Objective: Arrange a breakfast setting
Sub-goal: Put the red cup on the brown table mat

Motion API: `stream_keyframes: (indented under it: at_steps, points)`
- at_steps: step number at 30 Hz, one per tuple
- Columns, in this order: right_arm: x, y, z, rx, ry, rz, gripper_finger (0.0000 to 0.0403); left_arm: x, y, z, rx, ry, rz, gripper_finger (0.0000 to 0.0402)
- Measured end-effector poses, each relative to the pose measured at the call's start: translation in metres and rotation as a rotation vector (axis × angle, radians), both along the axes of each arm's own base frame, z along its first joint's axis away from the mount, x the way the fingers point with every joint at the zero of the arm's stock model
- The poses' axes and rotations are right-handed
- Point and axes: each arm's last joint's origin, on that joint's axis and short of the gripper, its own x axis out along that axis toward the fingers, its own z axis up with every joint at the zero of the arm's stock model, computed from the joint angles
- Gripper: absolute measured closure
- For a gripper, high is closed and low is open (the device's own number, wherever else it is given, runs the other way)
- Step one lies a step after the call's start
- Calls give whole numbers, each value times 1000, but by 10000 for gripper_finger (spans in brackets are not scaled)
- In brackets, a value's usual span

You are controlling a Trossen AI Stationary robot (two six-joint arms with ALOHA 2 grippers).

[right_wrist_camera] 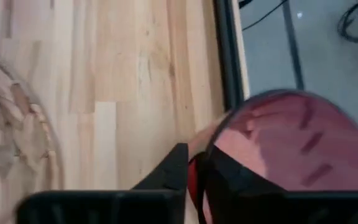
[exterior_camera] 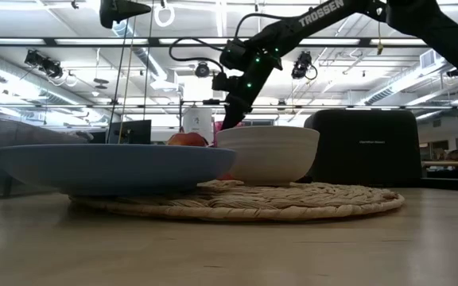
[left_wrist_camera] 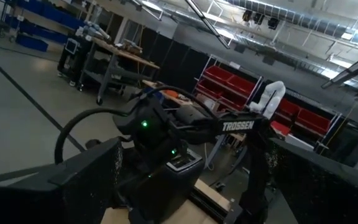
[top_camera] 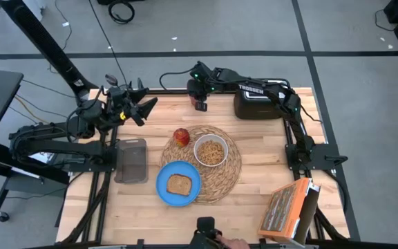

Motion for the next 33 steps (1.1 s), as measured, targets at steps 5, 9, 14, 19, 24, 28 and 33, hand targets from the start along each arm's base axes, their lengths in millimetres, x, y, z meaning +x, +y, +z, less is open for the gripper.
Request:
stream_keyframes:
  at_steps: [5,9,14,19,24,28,33]
  points:
    - [-3,7,4,18,22,5,384,-1,0,-3,-10,35,-1,2]
    - [-15,28,33,53,44,-43,384,-5,-1,-5,-15,62,-1,2]
    - [-49,62,77,227,59,-212,386,-11,-2,-3,0,57,1,2]
    - [-77,109,98,225,13,-283,386,-15,-2,-1,20,59,4,2]
    - [-96,141,67,245,63,-349,386,-14,-2,-1,18,56,-2,2]
    - [-104,141,35,216,112,-441,386,-10,-3,-7,9,107,-57,2]
    - [-103,127,15,202,101,-494,386,0,-4,-19,-26,220,-92,2]
